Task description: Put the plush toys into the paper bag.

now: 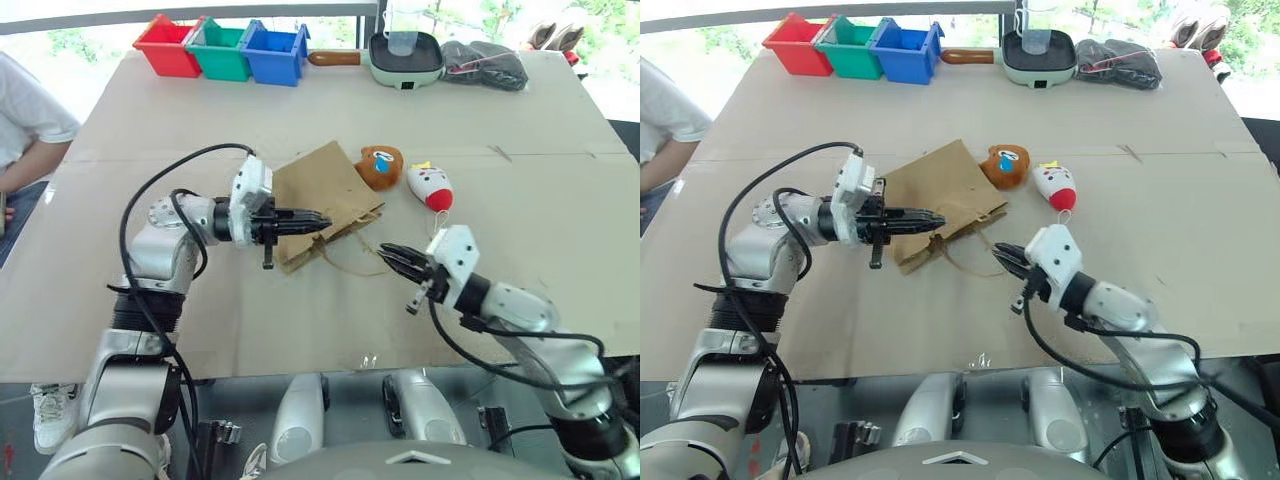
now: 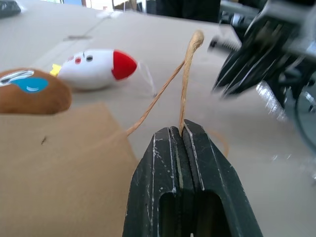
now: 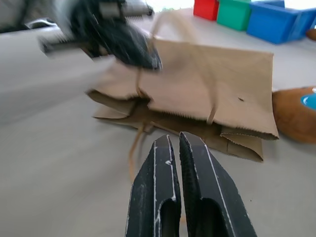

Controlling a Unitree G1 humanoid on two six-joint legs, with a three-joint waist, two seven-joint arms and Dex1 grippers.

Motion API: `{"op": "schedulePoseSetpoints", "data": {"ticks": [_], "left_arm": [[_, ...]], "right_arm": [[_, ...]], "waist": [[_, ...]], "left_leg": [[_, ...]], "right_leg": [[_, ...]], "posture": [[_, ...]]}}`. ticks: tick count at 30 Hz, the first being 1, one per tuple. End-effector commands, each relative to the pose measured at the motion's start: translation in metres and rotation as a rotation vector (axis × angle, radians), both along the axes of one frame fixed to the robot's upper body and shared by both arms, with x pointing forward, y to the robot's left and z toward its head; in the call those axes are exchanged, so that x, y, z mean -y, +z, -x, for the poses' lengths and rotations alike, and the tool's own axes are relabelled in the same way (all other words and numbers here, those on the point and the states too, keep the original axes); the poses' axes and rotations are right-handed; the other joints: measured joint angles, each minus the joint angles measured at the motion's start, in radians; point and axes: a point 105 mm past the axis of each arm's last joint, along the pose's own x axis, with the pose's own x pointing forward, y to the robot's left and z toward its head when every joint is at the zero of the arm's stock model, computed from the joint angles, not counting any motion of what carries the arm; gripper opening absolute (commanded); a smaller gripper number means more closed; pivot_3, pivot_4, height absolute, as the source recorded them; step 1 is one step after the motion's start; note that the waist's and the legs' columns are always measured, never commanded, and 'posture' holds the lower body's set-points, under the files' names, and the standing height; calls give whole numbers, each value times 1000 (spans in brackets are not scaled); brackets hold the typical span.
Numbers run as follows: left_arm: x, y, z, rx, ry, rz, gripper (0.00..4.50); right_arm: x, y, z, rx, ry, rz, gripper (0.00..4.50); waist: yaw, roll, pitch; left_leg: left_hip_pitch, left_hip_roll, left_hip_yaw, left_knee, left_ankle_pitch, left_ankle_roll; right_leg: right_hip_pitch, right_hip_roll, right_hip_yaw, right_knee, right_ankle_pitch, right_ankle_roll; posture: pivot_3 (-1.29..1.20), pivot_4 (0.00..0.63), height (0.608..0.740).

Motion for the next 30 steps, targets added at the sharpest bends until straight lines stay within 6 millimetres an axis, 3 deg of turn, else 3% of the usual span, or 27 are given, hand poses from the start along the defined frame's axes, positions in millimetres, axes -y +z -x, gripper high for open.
{"op": "schedulePoseSetpoints", "data": {"ticks": [1,5,13,20,30], "left_arm": [[9,27,12,31,2,82,100],[13,33,18,38,24,106,100],[14,35,17,72,128,170,100],[10,43,17,77,242,285,100],[5,55,22,39,287,382,100]], "right_arm": [[-17,-6,-21,9,-8,16,0],[-39,-8,-46,11,-1,3,0],[-75,-17,-70,11,31,-8,0],[-101,-30,-71,22,57,-26,0],[-111,-21,-79,63,34,-87,0]], "waist": [[2,0,0],[5,0,0],[4,0,0],[2,0,0],[2,0,0]], "left_leg": [[0,0,0,0,0,0],[0,0,0,0,0,0],[1,-1,0,0,0,0],[1,0,0,0,0,0],[1,-1,0,0,0,0]], "right_leg": [[0,0,0,1,0,0],[0,0,0,1,0,0],[0,-1,0,2,0,0],[-1,-1,0,4,0,0],[-1,-1,0,4,0,0]], "posture": [[0,150,740],[0,150,740],[0,150,740],[0,150,740],[0,150,740]]}}
